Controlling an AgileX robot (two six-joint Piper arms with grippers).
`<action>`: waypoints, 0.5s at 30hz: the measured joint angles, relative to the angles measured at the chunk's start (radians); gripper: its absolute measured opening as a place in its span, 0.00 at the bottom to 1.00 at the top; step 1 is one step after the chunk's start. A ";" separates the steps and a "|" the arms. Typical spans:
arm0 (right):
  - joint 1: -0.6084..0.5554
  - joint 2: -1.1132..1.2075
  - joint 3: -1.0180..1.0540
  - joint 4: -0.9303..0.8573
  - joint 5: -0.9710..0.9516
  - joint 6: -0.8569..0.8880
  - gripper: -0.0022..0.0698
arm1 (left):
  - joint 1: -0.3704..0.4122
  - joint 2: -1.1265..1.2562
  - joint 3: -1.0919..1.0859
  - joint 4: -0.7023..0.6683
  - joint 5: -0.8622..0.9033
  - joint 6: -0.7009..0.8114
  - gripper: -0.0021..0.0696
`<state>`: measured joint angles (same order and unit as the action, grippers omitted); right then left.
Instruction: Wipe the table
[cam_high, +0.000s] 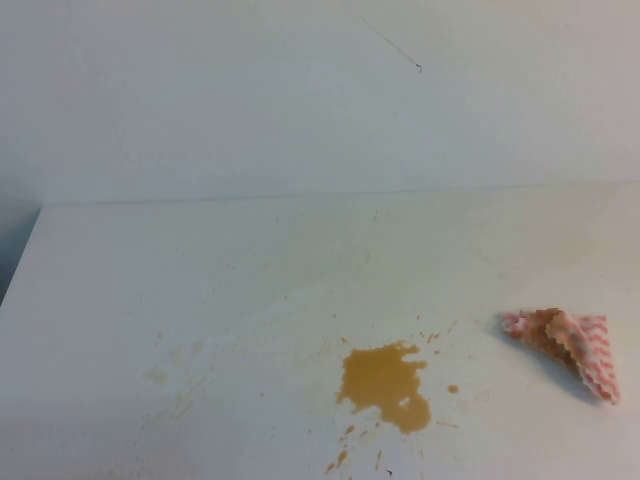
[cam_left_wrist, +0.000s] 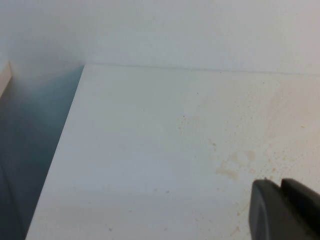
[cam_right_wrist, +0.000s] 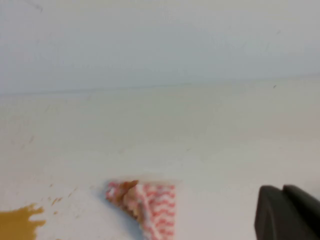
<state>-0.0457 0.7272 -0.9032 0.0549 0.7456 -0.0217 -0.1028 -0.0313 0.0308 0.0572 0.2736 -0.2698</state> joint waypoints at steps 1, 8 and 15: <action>0.000 0.030 -0.004 0.038 0.009 -0.024 0.03 | 0.000 0.000 0.000 0.000 0.000 0.000 0.03; 0.000 0.228 -0.010 0.324 0.066 -0.219 0.03 | 0.000 0.000 0.000 0.000 0.000 0.000 0.03; 0.006 0.491 -0.026 0.411 0.097 -0.381 0.19 | 0.000 0.000 0.000 0.000 0.000 0.000 0.03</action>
<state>-0.0397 1.2186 -0.9295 0.4663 0.8424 -0.4032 -0.1028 -0.0313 0.0308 0.0572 0.2736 -0.2698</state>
